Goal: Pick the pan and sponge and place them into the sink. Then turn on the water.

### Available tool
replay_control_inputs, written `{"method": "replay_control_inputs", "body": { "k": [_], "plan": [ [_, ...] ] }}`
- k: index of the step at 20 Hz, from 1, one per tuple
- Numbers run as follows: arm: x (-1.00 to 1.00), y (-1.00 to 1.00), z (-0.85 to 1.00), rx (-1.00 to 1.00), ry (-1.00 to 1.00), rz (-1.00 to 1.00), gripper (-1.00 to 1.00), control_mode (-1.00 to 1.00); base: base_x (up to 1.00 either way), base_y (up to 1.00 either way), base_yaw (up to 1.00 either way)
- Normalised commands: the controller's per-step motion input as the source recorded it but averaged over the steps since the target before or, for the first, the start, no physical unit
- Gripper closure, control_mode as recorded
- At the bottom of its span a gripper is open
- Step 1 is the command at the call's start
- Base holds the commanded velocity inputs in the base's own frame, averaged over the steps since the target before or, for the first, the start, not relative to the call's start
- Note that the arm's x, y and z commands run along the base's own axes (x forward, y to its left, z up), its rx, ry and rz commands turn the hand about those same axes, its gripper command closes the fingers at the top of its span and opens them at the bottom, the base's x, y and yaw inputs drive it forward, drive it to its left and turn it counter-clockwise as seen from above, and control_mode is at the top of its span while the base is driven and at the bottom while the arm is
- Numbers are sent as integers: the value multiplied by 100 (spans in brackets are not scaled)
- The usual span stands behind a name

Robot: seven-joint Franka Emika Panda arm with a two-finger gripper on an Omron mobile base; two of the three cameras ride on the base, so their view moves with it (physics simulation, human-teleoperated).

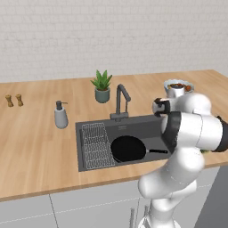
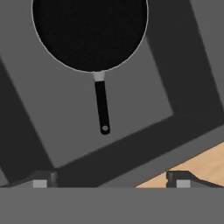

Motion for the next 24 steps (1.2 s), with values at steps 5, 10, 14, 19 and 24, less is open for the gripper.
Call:
{"method": "replay_control_inputs", "body": {
  "k": [5, 10, 14, 19, 24],
  "plan": [
    [-12, -49, 77, 0, 21, -35, -100, -100, 0, 0, 0],
    [-36, -64, 44, 0, 21, -50, -100, -100, 0, 0, 0],
    [-73, -51, 11, 1, 5, -46, -100, -100, 0, 0, 0],
    [-90, -6, 0, 4, -23, -21, -100, -100, 0, 0, 0],
    [-44, -4, -1, 7, -9, -5, -100, -100, 0, 0, 0]
  ]
}}
